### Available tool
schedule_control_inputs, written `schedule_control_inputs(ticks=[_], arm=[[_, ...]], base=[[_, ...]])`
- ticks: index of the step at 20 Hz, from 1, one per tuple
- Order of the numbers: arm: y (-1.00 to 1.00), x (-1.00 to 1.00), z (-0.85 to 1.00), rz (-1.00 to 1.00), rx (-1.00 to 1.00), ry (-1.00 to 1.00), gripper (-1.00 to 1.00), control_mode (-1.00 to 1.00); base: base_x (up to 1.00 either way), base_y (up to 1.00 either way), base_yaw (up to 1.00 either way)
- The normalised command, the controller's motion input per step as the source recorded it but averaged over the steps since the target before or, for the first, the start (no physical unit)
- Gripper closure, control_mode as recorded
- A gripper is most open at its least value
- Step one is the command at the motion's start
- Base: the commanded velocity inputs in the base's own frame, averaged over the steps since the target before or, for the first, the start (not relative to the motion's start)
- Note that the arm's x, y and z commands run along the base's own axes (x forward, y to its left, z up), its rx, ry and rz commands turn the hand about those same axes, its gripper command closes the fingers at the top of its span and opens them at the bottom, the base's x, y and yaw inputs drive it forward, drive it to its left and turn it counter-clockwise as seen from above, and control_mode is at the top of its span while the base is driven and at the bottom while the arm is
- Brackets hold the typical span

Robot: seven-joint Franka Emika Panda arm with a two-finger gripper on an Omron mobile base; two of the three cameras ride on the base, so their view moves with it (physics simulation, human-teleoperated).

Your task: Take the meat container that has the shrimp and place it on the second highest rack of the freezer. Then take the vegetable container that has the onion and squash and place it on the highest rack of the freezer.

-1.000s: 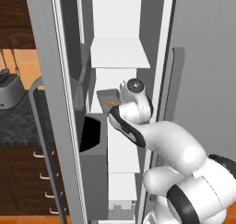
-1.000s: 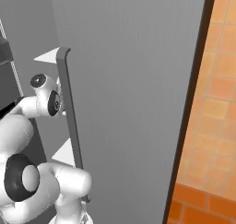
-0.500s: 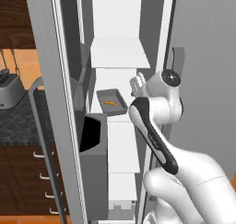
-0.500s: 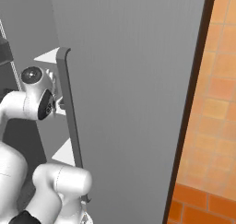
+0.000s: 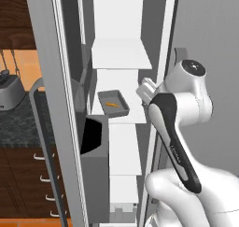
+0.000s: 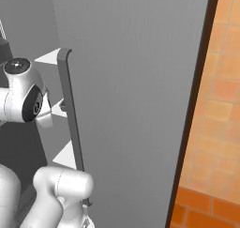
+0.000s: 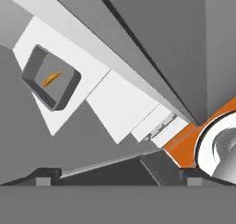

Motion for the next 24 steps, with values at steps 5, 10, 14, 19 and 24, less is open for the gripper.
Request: schedule_control_inputs(ticks=[5, 10, 14, 19, 24], arm=[[-0.36, -0.53, 0.13, 0.33, -0.33, 0.2, -1.0, -1.0], [-0.4, -0.51, 0.0, 0.45, -0.18, 0.03, -1.0, -1.0], [-0.26, -0.66, 0.0, 0.36, -0.03, -0.05, -1.0, -1.0], [-0.04, -0.27, 0.0, 0.09, 0.0, -0.04, -1.0, 1.0], [0.0, 0.0, 0.0, 0.0, 0.0, 0.0, -1.0, 1.0]], base=[[0.0, 0.0, 0.0], [0.0, 0.0, 0.0], [0.0, 0.0, 0.0], [-0.53, -0.09, 0.17], [-0.59, -0.11, 0.74]])
